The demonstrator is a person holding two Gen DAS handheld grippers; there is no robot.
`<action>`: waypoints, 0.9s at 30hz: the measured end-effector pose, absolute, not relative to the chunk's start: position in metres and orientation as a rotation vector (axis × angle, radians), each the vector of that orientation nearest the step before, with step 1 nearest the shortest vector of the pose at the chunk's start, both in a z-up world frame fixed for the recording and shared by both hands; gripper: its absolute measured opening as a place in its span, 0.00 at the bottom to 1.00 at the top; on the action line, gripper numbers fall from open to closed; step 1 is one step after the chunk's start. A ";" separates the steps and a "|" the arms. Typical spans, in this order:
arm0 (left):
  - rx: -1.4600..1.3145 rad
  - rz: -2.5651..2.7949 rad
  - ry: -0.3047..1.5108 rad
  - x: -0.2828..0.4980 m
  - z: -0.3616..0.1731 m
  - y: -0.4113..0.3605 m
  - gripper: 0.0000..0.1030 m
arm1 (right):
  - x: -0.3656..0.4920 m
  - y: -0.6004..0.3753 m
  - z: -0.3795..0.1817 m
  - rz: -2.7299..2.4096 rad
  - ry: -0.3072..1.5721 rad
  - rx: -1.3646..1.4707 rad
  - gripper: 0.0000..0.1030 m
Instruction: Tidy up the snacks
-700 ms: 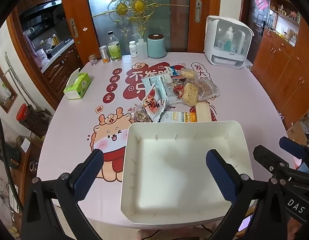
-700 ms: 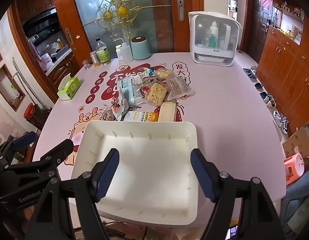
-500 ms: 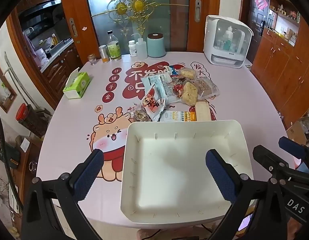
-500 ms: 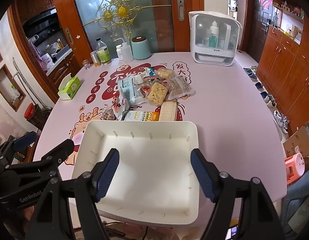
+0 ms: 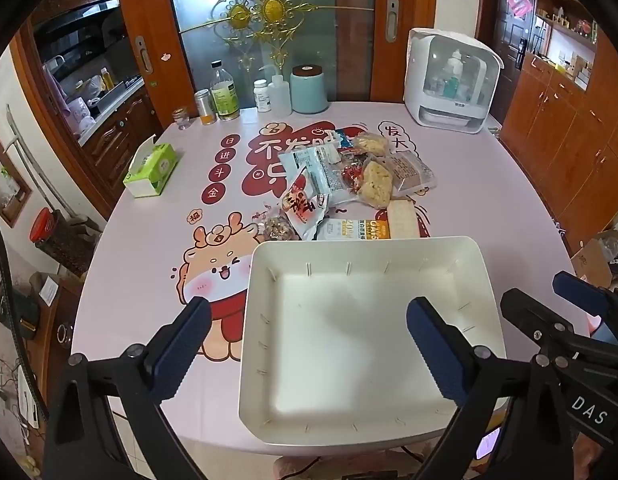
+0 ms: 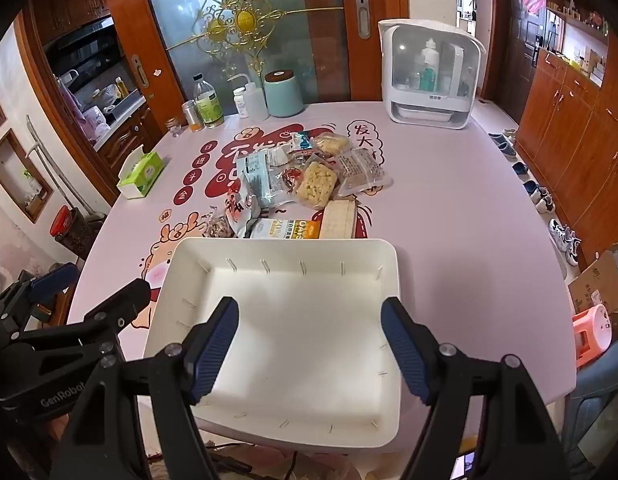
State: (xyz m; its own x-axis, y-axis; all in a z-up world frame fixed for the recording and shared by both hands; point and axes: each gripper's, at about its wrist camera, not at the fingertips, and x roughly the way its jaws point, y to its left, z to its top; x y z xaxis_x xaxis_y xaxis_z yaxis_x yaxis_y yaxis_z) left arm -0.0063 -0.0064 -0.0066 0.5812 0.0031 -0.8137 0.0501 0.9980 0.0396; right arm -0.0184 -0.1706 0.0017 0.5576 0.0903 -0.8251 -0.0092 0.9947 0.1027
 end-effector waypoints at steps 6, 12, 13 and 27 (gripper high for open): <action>0.058 -0.029 0.960 -0.011 -0.008 -0.011 0.94 | -0.019 -0.174 0.004 0.066 0.980 0.097 0.72; 0.059 -0.031 0.962 -0.009 -0.007 -0.006 0.94 | -0.021 -0.171 -0.001 0.074 0.978 0.105 0.72; 0.059 -0.029 0.964 -0.011 -0.007 -0.007 0.94 | -0.021 -0.171 -0.001 0.075 0.978 0.105 0.72; 0.038 -0.011 0.980 -0.014 -0.011 -0.003 0.94 | -0.031 -0.169 0.003 0.097 0.973 0.098 0.72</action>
State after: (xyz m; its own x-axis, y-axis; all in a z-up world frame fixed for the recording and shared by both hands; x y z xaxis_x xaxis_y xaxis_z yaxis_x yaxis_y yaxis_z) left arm -0.0138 -0.0031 -0.0106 0.5567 0.0078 -0.8307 0.0269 0.9993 0.0275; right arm -0.0313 -0.1694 0.0027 0.5590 0.1255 -0.8196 -0.0379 0.9913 0.1260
